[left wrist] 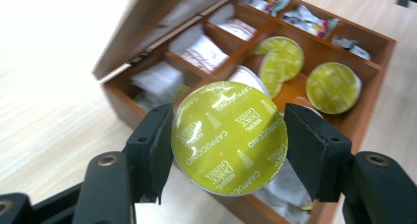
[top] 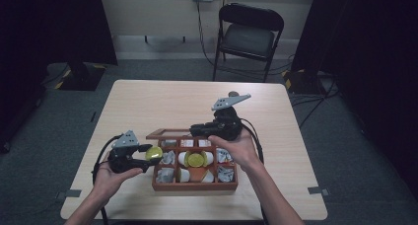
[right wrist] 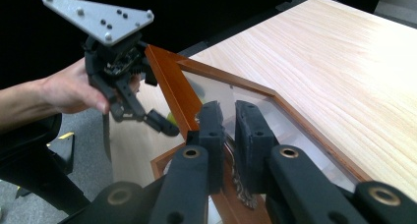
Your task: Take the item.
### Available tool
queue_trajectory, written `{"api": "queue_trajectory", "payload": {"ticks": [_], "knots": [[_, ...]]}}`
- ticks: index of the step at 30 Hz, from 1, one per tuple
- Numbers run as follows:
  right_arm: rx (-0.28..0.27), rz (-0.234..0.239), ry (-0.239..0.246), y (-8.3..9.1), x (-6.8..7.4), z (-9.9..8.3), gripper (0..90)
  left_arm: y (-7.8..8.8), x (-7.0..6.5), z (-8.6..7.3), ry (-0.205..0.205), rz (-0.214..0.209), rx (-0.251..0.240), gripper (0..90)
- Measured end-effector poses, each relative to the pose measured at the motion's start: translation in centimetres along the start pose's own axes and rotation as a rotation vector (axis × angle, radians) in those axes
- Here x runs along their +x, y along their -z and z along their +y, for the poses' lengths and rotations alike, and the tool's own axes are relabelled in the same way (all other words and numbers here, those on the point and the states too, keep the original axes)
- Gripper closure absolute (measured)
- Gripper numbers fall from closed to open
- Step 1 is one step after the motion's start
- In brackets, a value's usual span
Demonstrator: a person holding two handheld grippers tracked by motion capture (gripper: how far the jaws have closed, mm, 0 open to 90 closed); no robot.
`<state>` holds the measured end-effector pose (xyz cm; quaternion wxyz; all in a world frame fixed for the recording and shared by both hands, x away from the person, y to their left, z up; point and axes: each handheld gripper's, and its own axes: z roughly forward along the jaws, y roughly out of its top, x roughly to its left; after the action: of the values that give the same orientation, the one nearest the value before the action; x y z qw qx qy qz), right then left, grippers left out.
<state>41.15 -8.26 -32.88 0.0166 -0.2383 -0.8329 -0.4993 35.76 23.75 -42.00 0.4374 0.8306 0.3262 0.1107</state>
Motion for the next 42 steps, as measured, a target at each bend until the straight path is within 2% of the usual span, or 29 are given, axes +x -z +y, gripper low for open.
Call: {"api": "queue_trajectory", "payload": {"ticks": [3,10,16,25,28,32,33,35,39,42], "knots": [[0.000,0.000,0.000,0.0,0.0,0.0,82.3,0.2,0.7,-0.1,0.021,0.016,-0.014,38.2],[0.000,0.000,-0.001,0.0,0.0,0.0,82.3,0.1,2.7,-0.5,0.068,0.069,-0.009,38.2],[0.000,0.000,-0.001,0.0,0.0,0.0,82.3,0.0,4.2,-0.1,0.073,0.120,0.000,38.2],[0.000,0.002,-0.001,0.0,0.0,0.0,82.3,-1.8,6.2,-0.7,0.116,0.139,0.048,38.2],[0.000,0.002,0.000,0.0,0.0,0.0,82.3,-2.2,6.6,-1.0,0.113,0.149,0.064,38.2],[0.000,0.002,0.000,0.0,0.0,0.0,82.3,-3.0,7.5,-1.8,0.138,0.160,0.078,38.2],[0.000,0.001,0.000,0.0,0.0,0.0,82.3,-3.2,7.7,-2.0,0.133,0.167,0.096,38.2],[0.000,0.002,0.000,0.0,0.0,0.0,82.3,-3.6,7.9,-2.6,0.149,0.156,0.116,38.2],[0.000,0.002,0.000,0.0,0.0,0.0,82.4,-3.7,8.0,-3.3,0.142,0.148,0.145,38.2],[0.000,0.001,0.000,0.0,0.0,0.0,82.3,-3.7,7.9,-3.6,0.156,0.145,0.133,38.2]]}}
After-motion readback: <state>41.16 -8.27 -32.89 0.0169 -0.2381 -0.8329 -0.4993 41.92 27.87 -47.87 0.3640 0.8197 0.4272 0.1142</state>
